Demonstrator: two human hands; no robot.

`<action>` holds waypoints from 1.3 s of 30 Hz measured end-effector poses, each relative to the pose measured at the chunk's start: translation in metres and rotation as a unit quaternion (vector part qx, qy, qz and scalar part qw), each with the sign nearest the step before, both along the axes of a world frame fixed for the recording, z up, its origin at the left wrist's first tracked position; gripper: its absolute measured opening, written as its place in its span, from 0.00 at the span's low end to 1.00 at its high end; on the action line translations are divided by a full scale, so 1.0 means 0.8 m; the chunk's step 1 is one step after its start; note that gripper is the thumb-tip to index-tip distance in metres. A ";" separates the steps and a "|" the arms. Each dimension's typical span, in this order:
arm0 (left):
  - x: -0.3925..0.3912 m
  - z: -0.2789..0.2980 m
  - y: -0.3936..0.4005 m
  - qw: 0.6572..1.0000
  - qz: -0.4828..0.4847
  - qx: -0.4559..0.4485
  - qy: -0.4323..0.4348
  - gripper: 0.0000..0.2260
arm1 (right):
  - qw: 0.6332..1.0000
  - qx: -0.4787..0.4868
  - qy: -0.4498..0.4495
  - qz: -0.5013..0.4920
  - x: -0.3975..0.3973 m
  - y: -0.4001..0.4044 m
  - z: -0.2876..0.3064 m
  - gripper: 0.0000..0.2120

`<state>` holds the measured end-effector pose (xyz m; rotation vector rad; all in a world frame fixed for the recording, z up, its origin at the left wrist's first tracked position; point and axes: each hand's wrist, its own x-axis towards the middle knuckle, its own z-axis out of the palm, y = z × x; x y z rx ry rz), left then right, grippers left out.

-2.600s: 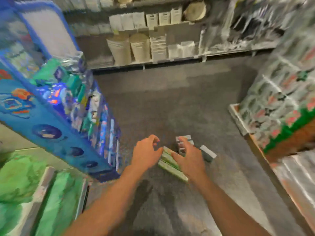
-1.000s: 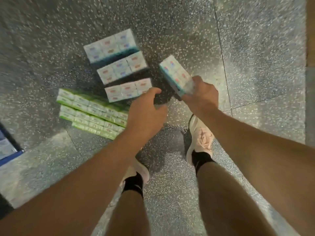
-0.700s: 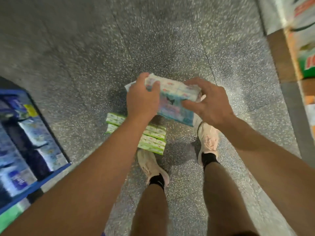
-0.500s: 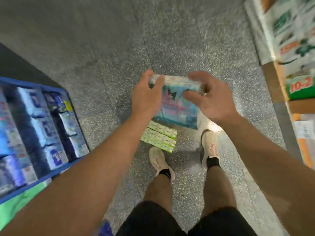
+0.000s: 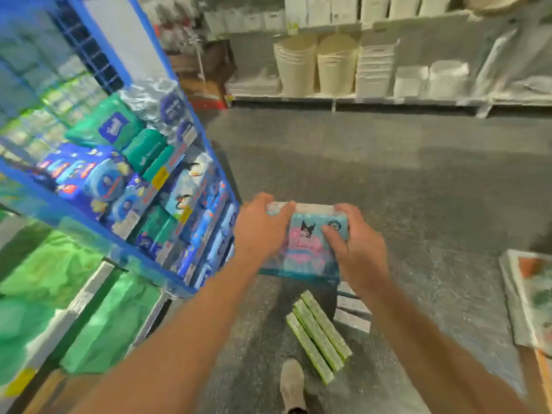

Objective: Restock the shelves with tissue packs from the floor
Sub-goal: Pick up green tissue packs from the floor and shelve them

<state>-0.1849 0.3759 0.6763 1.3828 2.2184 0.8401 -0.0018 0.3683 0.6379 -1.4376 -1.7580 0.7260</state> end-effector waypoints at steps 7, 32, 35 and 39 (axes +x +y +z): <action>-0.124 0.140 -0.161 0.984 0.134 0.109 0.044 0.25 | 0.982 0.086 0.038 0.166 -0.141 -0.075 0.129 0.32; -0.740 0.281 -0.703 0.845 0.439 0.265 0.152 0.31 | 0.814 0.313 0.260 0.415 -0.948 -0.457 0.269 0.26; -0.800 0.259 -0.712 0.824 0.476 0.266 0.155 0.31 | 0.800 0.308 0.258 0.445 -1.037 -0.460 0.274 0.25; -0.879 0.229 -0.715 0.784 0.547 0.242 0.166 0.32 | 0.779 0.290 0.256 0.494 -1.155 -0.473 0.282 0.25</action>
